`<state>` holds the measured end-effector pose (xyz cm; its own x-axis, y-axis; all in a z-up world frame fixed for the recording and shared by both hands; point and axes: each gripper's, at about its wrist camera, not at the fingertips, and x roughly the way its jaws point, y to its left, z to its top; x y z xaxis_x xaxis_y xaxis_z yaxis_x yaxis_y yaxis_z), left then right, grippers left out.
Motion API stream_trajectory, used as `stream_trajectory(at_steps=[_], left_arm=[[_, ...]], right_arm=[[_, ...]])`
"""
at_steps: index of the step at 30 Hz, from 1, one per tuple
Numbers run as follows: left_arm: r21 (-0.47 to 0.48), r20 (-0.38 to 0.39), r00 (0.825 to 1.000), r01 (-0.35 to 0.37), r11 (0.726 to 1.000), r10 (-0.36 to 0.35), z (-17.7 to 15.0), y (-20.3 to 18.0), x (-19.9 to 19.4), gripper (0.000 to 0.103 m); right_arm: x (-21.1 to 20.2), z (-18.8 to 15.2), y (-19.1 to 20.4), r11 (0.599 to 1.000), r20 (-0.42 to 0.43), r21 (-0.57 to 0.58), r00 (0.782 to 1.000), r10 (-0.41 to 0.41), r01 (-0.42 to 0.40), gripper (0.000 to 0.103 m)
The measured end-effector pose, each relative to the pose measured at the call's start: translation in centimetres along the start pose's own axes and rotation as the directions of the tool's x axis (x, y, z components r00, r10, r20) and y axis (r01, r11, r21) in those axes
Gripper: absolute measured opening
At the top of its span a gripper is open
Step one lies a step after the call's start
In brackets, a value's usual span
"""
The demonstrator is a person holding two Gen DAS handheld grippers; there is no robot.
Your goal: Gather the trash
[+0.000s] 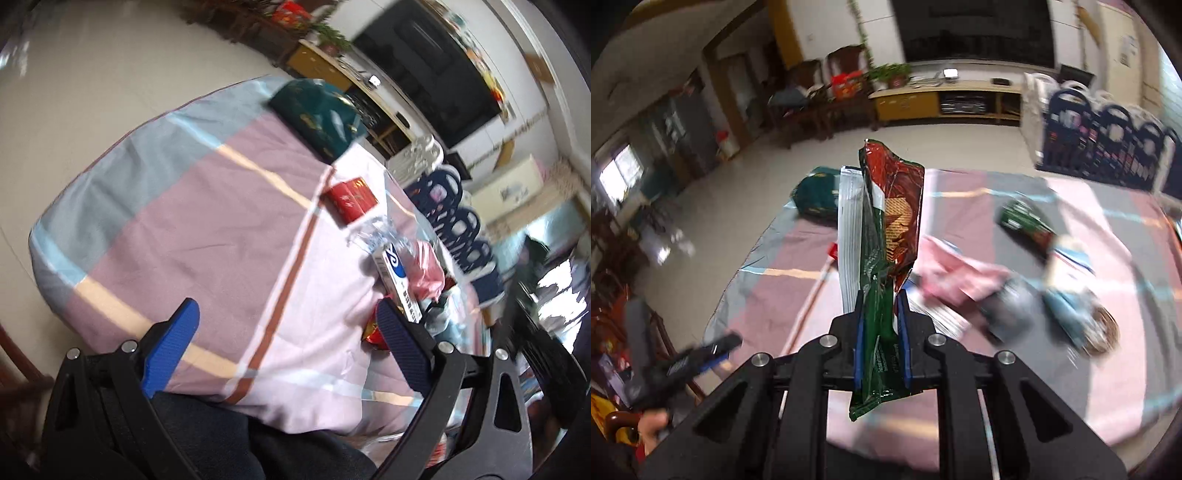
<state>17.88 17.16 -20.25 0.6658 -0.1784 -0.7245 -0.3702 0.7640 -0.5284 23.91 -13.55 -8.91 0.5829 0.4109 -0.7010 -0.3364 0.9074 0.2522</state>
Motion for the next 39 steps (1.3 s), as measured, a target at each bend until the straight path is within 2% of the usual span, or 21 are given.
stream_trajectory(at_steps=[1, 3, 4, 5, 6, 8, 10, 11, 12, 13, 14, 16, 18, 21, 24, 28, 30, 32, 34, 36, 39], left_arm=[[0.041, 0.004, 1.000, 0.010, 0.999, -0.010, 0.0, -1.5, 0.3, 0.096], [0.124, -0.081, 0.996, 0.054, 0.991, -0.044, 0.2, -5.8, 2.7, 0.096], [0.153, -0.135, 0.989, 0.081, 0.985, -0.060, 0.0, -7.1, 4.0, 0.096], [0.193, -0.217, 0.973, 0.126, 0.973, -0.083, -0.1, -9.1, 6.2, 0.096], [0.216, -0.260, 0.961, 0.147, 0.965, -0.088, -0.3, -10.3, 7.7, 0.096], [0.257, -0.304, 0.952, 0.121, 0.959, -0.039, -0.7, -11.8, 10.7, 0.096], [0.288, -0.327, 0.944, 0.062, 0.956, 0.037, -1.1, -12.2, 12.8, 0.094], [0.304, -0.342, 0.938, 0.060, 0.951, 0.050, -1.4, -12.3, 13.4, 0.092], [0.329, -0.356, 0.933, 0.072, 0.942, 0.053, -2.0, -12.5, 13.8, 0.080], [0.367, -0.373, 0.926, 0.084, 0.926, 0.064, -2.7, -12.9, 14.1, 0.062], [0.381, -0.388, 0.919, 0.084, 0.921, 0.077, -3.0, -13.0, 14.2, 0.055], [0.396, -0.372, 0.925, 0.084, 0.914, 0.076, -3.1, -13.2, 13.5, 0.038], [0.421, -0.351, 0.935, 0.102, 0.901, 0.059, -3.3, -13.4, 12.1, 0.030], [0.447, -0.312, 0.949, 0.112, 0.887, 0.037, -4.0, -14.5, 8.9, 0.030], [0.453, -0.258, 0.966, 0.152, 0.878, -0.034, -5.6, -15.3, 3.8, 0.030], [0.478, -0.246, 0.964, 0.208, 0.854, -0.097, -9.5, -16.8, -0.7, 0.030], [0.507, -0.282, 0.950, 0.263, 0.821, -0.130, -12.4, -18.4, -2.0, 0.030], [0.537, -0.336, 0.928, 0.328, 0.778, -0.159, -15.2, -20.2, -2.6, 0.030], [0.575, -0.381, 0.910, 0.371, 0.729, -0.163, -17.7, -21.1, -3.5, 0.030], [0.591, -0.417, 0.895, 0.400, 0.701, -0.158, -19.5, -22.1, -3.4, 0.030], [0.602, -0.511, 0.848, 0.470, 0.646, -0.141, -22.3, -23.7, -2.6, 0.030]], right_arm=[[-2.2, -1.7, -1.9, 0.999, 0.014, 0.047, 1.000, -0.012, 0.011, 0.016], [-4.8, -4.5, -4.4, 0.991, 0.022, 0.136, 1.000, -0.019, 0.016, 0.016], [-6.0, -6.2, -5.9, 0.982, 0.019, 0.187, 1.000, -0.023, 0.019, 0.016], [-7.5, -8.5, -7.5, 0.968, 0.017, 0.250, 1.000, -0.025, 0.020, 0.016], [-8.5, -9.8, -8.3, 0.958, 0.016, 0.287, 1.000, -0.027, 0.021, 0.016], [-10.5, -13.5, -10.0, 0.930, 0.008, 0.366, 0.999, -0.039, 0.033, 0.016], [-11.8, -15.8, -10.8, 0.910, -0.009, 0.411, 0.999, -0.053, 0.052, 0.016], [-12.4, -16.9, -11.4, 0.902, -0.015, 0.427, 0.998, -0.066, 0.066, 0.016], [-13.1, -17.2, -11.6, 0.898, -0.015, 0.435, 0.997, -0.071, 0.071, 0.016], [-13.4, -17.6, -12.0, 0.891, -0.011, 0.448, 0.997, -0.074, 0.071, 0.016], [-13.5, -17.6, -12.4, 0.887, -0.006, 0.457, 0.997, -0.074, 0.069, 0.016], [-13.7, -17.8, -11.7, 0.884, 0.003, 0.462, 0.997, -0.080, 0.069, 0.016], [-13.8, -17.5, -11.8, 0.890, 0.010, 0.451, 0.996, -0.086, 0.072, 0.016], [-14.3, -17.5, -10.8, 0.907, 0.015, 0.415, 0.996, -0.092, 0.078, 0.016], [-14.3, -17.2, -10.4, 0.918, -0.003, 0.380, 0.993, -0.118, 0.110, 0.016], [-14.4, -17.5, -9.9, 0.928, -0.010, 0.349, 0.991, -0.136, 0.131, 0.016], [-14.6, -17.6, -9.9, 0.928, -0.021, 0.342, 0.988, -0.153, 0.151, 0.016], [-15.4, -17.7, -10.2, 0.921, -0.019, 0.353, 0.985, -0.169, 0.165, 0.016], [-16.8, -17.8, -10.7, 0.912, -0.002, 0.366, 0.980, -0.200, 0.187, 0.016], [-18.0, -18.0, -11.1, 0.904, 0.011, 0.373, 0.973, -0.232, 0.211, 0.016], [-19.6, -18.6, -12.1, 0.889, 0.018, 0.383, 0.960, -0.280, 0.252, 0.016]])
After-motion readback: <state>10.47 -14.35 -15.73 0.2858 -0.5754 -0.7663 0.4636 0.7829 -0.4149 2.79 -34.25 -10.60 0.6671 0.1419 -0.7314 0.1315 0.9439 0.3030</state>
